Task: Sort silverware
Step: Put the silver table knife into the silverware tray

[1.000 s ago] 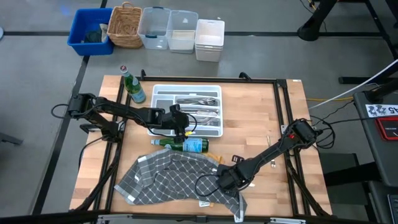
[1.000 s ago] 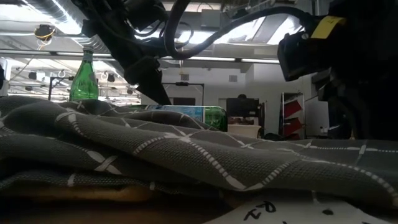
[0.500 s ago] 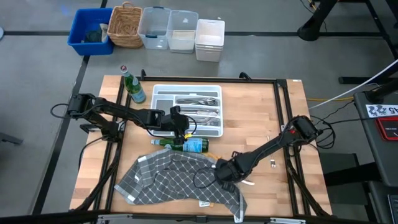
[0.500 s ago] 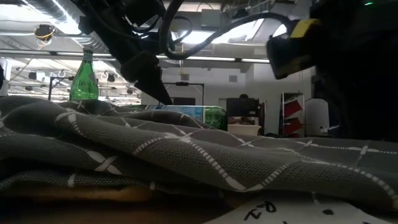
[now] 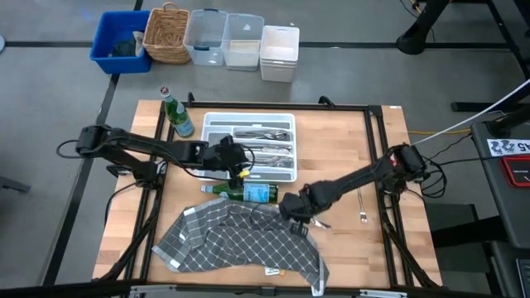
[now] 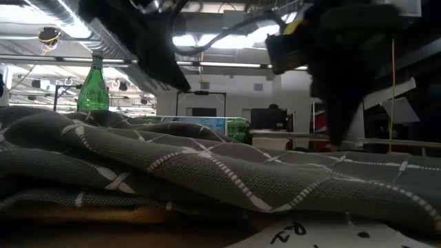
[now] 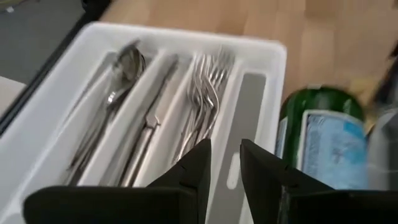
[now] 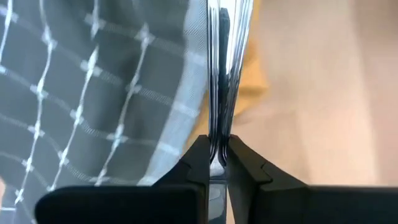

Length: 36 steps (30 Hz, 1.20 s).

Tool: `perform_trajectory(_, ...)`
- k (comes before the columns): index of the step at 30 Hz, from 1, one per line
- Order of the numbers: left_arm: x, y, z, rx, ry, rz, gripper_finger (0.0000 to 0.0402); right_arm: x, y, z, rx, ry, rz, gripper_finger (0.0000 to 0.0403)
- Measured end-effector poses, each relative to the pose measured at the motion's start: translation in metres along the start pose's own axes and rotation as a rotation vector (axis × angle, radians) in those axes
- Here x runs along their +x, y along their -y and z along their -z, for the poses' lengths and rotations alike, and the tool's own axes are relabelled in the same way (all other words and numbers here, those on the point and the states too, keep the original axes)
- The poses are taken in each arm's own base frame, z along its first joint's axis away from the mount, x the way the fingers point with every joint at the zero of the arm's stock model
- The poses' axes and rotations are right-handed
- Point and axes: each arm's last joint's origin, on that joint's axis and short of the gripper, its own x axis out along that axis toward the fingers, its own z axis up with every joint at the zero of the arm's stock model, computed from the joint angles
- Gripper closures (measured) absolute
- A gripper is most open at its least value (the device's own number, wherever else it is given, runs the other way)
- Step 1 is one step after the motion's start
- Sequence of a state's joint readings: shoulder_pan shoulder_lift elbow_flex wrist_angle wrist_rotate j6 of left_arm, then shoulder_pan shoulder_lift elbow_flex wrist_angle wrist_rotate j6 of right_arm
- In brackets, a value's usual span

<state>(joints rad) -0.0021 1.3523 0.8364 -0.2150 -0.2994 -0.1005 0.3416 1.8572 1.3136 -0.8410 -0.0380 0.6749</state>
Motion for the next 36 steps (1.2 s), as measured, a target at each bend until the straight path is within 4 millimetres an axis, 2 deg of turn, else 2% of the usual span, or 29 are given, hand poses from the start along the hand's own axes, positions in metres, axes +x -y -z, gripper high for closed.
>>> perform_trajectory(8,-0.051,-0.016,-0.004,-0.088,0.058,0.005,0.0328,-0.018,0.036,-0.032,-0.08,0.095,-0.022,0.0368)
perform_trajectory(16,-0.082,-0.026,-0.002,-0.137,0.091,0.011,0.0328,-0.058,0.064,-0.076,-0.268,0.25,-0.002,0.0368)
perform_trajectory(19,-0.084,-0.026,-0.003,-0.143,0.106,0.013,0.0328,-0.071,0.081,-0.091,-0.358,0.326,0.085,0.0368)
perform_trajectory(24,-0.081,-0.026,-0.002,-0.171,0.097,0.013,0.0328,-0.078,0.121,-0.112,-0.43,0.413,0.198,0.0368)
perform_trajectory(30,-0.081,-0.025,-0.002,-0.243,0.095,0.016,0.0328,-0.071,0.164,-0.132,-0.455,0.447,0.248,0.0368)
perform_trajectory(36,-0.081,-0.026,-0.003,-0.274,0.097,0.014,0.0328,-0.053,0.184,-0.141,-0.443,0.434,0.138,0.0368)
